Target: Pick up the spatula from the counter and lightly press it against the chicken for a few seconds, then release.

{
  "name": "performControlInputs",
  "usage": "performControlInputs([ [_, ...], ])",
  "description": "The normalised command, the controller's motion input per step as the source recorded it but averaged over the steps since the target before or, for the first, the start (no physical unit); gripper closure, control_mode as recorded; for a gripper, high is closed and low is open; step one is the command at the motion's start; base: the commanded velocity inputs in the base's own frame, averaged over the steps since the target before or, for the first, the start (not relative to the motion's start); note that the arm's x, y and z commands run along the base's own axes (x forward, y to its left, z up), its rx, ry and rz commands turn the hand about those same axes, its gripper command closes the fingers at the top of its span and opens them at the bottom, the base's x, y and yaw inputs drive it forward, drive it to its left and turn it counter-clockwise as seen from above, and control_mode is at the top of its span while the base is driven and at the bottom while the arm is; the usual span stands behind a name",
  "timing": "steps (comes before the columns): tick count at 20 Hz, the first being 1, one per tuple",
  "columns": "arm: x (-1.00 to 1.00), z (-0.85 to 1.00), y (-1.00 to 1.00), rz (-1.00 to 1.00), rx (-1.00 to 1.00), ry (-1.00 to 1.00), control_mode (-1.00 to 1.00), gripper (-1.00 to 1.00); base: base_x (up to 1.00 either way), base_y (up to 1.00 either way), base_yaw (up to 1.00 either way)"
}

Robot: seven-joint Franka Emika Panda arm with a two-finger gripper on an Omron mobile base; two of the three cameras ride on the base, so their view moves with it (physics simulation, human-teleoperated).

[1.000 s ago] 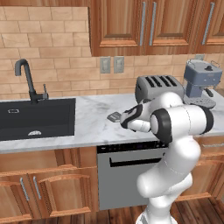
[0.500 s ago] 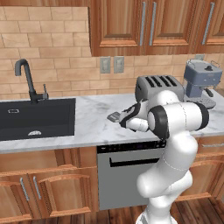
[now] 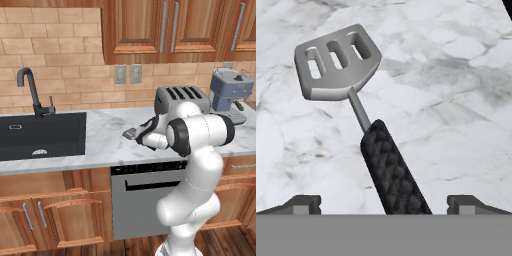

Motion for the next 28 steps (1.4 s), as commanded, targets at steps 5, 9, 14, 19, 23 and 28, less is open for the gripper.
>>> performControlInputs([
  [5, 0.1, -0.15, 0.0, 0.0, 0.0, 0.0, -1.0, -1.0, 0.0, 0.0, 0.0],
  [9, 0.11, -0.13, -0.01, 0.0, 0.0, 0.0, -1.0, -1.0, 0.0, 0.0, 0.0],
  [14, 0.12, -0.1, 0.0, 0.0, 0.0, 0.0, -1.0, -1.0, 0.0, 0.0, 0.0],
  [19, 0.12, -0.12, 0.0, 0.0, 0.0, 0.0, -1.0, -1.0, 0.0, 0.0, 0.0],
  [23, 0.1, -0.13, 0.0, 0.0, 0.0, 0.0, -1.0, -1.0, 0.0, 0.0, 0.0],
  [28, 0.12, -0.16, 0.0, 0.0, 0.0, 0.0, -1.0, -1.0, 0.0, 0.0, 0.0],
])
